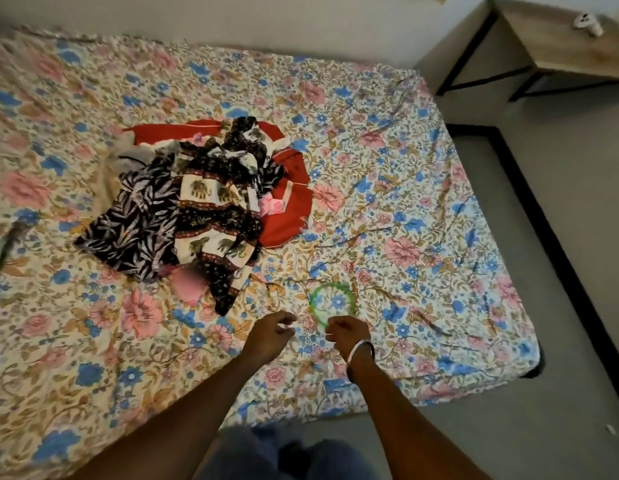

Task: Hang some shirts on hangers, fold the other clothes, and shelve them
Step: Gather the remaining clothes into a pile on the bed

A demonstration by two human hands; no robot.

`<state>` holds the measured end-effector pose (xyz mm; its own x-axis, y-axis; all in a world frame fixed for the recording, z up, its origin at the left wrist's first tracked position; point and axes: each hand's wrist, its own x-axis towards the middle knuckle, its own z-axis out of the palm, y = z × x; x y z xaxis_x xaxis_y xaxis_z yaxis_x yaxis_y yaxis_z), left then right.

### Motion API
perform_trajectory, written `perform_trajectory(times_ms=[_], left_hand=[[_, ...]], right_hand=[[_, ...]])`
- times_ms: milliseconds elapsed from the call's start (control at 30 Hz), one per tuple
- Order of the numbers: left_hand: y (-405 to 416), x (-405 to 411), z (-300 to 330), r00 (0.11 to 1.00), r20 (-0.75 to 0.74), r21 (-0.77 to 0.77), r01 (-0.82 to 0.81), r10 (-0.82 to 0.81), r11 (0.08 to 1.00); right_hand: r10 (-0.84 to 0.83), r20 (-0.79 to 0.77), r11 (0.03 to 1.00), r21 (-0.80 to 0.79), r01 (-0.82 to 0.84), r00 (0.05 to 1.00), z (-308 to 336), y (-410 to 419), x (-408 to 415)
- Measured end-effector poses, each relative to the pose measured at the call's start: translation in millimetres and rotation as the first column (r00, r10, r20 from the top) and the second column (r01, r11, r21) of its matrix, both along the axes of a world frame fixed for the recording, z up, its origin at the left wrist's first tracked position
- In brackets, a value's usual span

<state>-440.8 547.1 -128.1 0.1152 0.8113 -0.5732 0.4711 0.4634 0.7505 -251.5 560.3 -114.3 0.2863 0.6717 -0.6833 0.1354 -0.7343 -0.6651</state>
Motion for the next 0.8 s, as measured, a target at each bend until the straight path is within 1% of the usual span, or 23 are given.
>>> perform_trajectory(times_ms=[67, 133, 200, 300, 367, 400, 433, 467, 533, 600, 633, 700, 767, 800], left_hand=[[17.1, 19.6, -26.1, 0.999, 0.021, -0.047, 0.026, -0.025, 0.999], [34.1, 38.0, -54.6, 0.999, 0.032, -0.108, -0.002, 0.005, 0.994], [51.8, 55.1, -82.4, 0.993, 0.063, -0.196, -0.09, 0.104, 0.977], [72.8, 75.4, -113.2, 0.947, 0.07, -0.342, -0.271, 0.312, 0.9], [83.9, 92.4, -134.7, 0.923, 0.075, -0.415, -0.315, 0.377, 0.854], [87.2, 97.4, -141.6, 0.917, 0.077, -0.441, -0.321, 0.391, 0.838], [89.2, 107.5, -151.5, 0.906, 0.084, -0.466, -0.332, 0.415, 0.82], [90.8, 113.5, -157.7, 0.893, 0.091, -0.475, -0.35, 0.441, 0.807], [90.7, 125.3, -167.2, 0.875, 0.075, -0.453, -0.397, 0.477, 0.798], [88.4, 132.8, -171.0, 0.872, 0.053, -0.427, -0.421, 0.487, 0.8], [85.4, 135.9, -169.8, 0.87, 0.055, -0.429, -0.423, 0.49, 0.799], [82.5, 144.2, -162.6, 0.862, 0.039, -0.411, -0.446, 0.505, 0.795], [80.4, 151.9, -151.0, 0.852, 0.034, -0.372, -0.475, 0.523, 0.798], [79.7, 154.5, -144.6, 0.853, 0.047, -0.367, -0.469, 0.519, 0.803]], right_hand=[[-0.028, 0.012, 0.999, -0.037, 0.028, 1.0, -29.3, 15.0, 22.5], [-0.016, 0.037, 0.997, -0.077, 0.019, 0.999, -58.3, 27.8, 40.7], [0.06, 0.078, 0.988, -0.145, -0.048, 0.995, -86.5, 40.5, 54.5], [0.149, 0.085, 0.966, -0.224, -0.127, 0.985, -120.7, 56.2, 67.5], [0.156, 0.039, 0.959, -0.247, -0.142, 0.987, -137.7, 66.3, 79.4], [0.113, -0.022, 0.953, -0.28, -0.115, 0.993, -145.1, 69.3, 80.1], [0.143, -0.059, 0.934, -0.322, -0.154, 0.988, -149.5, 71.7, 86.3], [0.161, -0.059, 0.925, -0.338, -0.172, 0.985, -156.9, 75.9, 89.4], [0.272, 0.073, 0.908, -0.349, -0.231, 0.959, -181.9, 82.6, 102.4], [0.41, 0.16, 0.871, -0.361, -0.334, 0.898, -199.5, 85.5, 108.4], [0.376, 0.126, 0.884, -0.345, -0.315, 0.918, -190.6, 84.4, 104.8], [0.254, 0.013, 0.917, -0.321, -0.237, 0.967, -174.4, 82.8, 104.9], [0.158, -0.039, 0.941, -0.298, -0.162, 0.987, -170.0, 81.0, 109.6], [0.087, -0.044, 0.957, -0.275, -0.096, 0.995, -167.1, 81.3, 112.6]])
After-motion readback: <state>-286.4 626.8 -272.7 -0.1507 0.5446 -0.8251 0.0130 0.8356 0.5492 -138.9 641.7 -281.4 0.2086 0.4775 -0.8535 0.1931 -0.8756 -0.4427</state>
